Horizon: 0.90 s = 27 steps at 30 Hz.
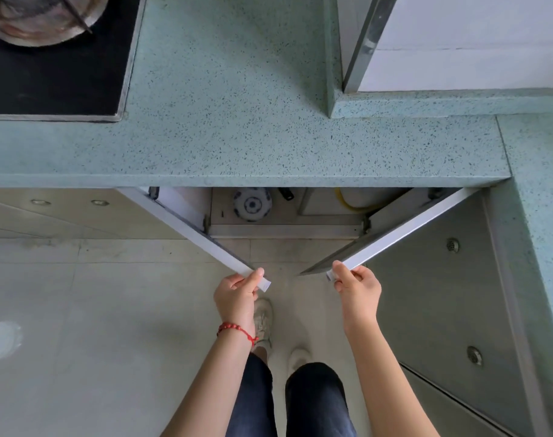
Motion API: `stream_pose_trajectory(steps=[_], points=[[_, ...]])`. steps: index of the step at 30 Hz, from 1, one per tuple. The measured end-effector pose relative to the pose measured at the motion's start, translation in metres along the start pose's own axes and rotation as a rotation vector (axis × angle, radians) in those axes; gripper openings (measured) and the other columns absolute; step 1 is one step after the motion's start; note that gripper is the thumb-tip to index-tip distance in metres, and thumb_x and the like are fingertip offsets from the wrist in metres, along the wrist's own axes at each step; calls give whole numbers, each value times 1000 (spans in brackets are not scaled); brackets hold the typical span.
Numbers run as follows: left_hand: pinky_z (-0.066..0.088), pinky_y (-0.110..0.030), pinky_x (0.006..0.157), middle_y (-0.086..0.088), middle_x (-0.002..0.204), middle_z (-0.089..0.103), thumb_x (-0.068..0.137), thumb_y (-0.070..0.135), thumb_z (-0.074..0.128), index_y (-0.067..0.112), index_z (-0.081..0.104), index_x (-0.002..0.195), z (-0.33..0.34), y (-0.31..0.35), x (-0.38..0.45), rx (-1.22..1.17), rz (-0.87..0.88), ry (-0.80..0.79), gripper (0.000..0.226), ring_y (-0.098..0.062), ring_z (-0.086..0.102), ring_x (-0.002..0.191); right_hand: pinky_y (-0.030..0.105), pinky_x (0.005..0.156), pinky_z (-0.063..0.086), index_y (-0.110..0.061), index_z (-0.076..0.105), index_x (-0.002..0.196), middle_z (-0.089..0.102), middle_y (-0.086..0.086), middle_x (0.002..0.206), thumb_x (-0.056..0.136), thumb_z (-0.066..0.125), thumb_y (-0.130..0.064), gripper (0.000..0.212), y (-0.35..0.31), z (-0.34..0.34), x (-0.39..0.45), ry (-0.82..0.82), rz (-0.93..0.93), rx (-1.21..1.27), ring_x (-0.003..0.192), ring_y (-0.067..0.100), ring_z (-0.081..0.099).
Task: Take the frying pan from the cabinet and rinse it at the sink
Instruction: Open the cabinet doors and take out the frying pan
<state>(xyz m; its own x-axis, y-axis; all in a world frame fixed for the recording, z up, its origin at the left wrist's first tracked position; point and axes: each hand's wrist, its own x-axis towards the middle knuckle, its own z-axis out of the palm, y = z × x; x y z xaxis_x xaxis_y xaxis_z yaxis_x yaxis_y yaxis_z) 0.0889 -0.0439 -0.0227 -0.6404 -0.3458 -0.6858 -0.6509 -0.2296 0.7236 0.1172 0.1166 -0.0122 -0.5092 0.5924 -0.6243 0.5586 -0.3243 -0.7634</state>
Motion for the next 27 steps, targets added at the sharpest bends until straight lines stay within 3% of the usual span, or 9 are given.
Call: stream_pose_trajectory(steps=[3,7,10,13,15,18,22,27], points=[[38,-13,44,11,35,47,73,4,70,15,48,52,-18,-7,-7,71,84,28,32,-2,42,36,14,43,35,-16,36,57,35,1,57,80,63,-12,37,6,-14,-6,-3,-22,-31,51,14,36],[45,-25,61,-3,58,54,73,5,69,12,55,59,-38,-15,-15,136,139,69,21,-16,52,58,18,46,32,-16,37,55,37,1,57,80,62,-11,35,17,-48,-18,-3,-62,-101,52,15,36],[39,-21,56,-1,55,49,75,5,67,12,53,59,-54,-18,-22,198,200,85,22,-13,46,54,15,45,33,-13,43,59,41,0,58,80,62,-12,29,26,-78,-24,3,-77,-119,51,13,37],[38,-23,57,-2,58,53,75,8,69,7,56,64,-72,-21,-24,320,267,109,16,-15,48,56,24,62,41,-10,52,73,47,1,65,79,64,-15,15,38,-105,-28,21,-75,-103,57,13,44],[41,-25,65,-7,65,58,74,11,70,1,61,74,-83,-22,-25,403,293,139,13,-20,53,64,26,71,46,-7,58,87,53,0,70,80,66,-16,14,45,-120,-31,60,-69,-71,63,13,53],[43,-28,73,-11,81,63,74,12,71,-4,63,84,-97,-21,-28,487,318,156,20,-21,56,76,21,63,44,0,62,101,60,7,81,80,66,-17,28,52,-141,-34,149,-78,-71,63,13,56],[41,-27,72,-18,88,67,74,13,70,-5,64,86,-118,-20,-33,573,339,175,23,-28,61,81,20,60,42,-1,64,100,62,11,83,82,63,-18,24,55,-168,-40,237,-101,-82,61,11,55],[43,-29,73,-22,91,71,75,11,68,-4,66,86,-154,-19,-34,616,362,190,19,-31,65,86,27,73,44,-3,65,101,62,7,75,81,62,-16,24,56,-188,-50,353,-78,16,60,10,54]])
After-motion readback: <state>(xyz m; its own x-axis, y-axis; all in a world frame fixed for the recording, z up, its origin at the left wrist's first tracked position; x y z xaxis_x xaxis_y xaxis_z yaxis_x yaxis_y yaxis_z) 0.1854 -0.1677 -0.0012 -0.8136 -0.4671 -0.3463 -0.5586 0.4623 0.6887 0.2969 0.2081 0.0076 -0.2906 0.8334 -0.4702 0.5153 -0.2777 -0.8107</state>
